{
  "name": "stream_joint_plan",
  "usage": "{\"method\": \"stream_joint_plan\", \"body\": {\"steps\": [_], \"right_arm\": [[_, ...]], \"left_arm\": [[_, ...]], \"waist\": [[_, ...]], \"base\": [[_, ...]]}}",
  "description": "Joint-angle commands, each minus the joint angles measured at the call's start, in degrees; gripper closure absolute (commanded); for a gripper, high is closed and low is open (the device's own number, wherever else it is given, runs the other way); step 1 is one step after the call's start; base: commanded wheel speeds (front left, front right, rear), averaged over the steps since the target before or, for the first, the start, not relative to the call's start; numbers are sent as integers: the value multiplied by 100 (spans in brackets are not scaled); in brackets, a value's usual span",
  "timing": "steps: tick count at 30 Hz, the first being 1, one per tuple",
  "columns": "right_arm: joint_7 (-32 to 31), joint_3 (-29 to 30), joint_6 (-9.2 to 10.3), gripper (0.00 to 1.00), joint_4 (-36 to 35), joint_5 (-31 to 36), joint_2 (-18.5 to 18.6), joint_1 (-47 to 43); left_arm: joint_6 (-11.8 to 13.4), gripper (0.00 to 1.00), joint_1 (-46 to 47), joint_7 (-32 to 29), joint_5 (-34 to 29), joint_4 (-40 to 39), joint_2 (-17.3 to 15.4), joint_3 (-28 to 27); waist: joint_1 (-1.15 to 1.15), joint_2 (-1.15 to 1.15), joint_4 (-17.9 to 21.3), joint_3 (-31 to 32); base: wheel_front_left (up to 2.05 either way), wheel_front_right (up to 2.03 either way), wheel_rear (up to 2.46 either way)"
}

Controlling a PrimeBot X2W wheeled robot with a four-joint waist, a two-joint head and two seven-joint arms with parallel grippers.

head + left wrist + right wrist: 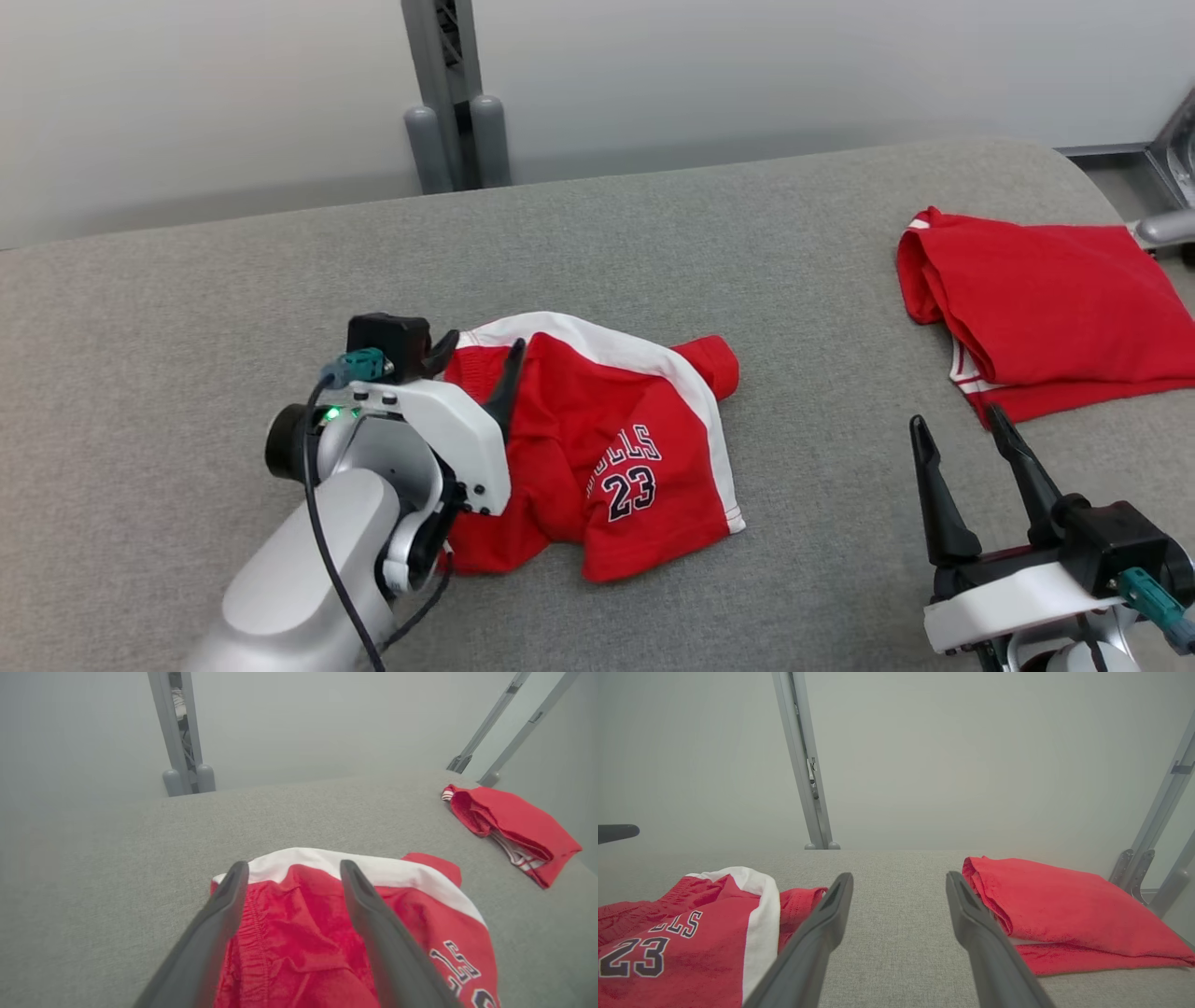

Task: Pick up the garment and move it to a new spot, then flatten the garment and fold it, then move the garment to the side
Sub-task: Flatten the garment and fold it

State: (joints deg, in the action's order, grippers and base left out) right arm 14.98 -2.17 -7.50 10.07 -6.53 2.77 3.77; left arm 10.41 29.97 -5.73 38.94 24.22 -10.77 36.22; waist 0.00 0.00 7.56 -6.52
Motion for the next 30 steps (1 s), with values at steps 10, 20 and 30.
{"method": "stream_joint_plan", "body": {"steps": [10,20,30], "right_arm": [[25,-91,2,0,0,-58,29,182],[25,-153,2,0,10,-24,29,263],[24,-204,2,0,-17,-8,28,286]], "left_arm": [[-227,0,999,-299,259,1860,9,-254],[-433,3,1554,-476,258,2997,74,-182],[-726,65,1786,-678,377,3844,263,-112]], "waist": [[0,0,446,-399],[0,0,627,-497],[0,0,746,-602]], "base": [[0,0,0],[0,0,0],[0,0,0]]}}
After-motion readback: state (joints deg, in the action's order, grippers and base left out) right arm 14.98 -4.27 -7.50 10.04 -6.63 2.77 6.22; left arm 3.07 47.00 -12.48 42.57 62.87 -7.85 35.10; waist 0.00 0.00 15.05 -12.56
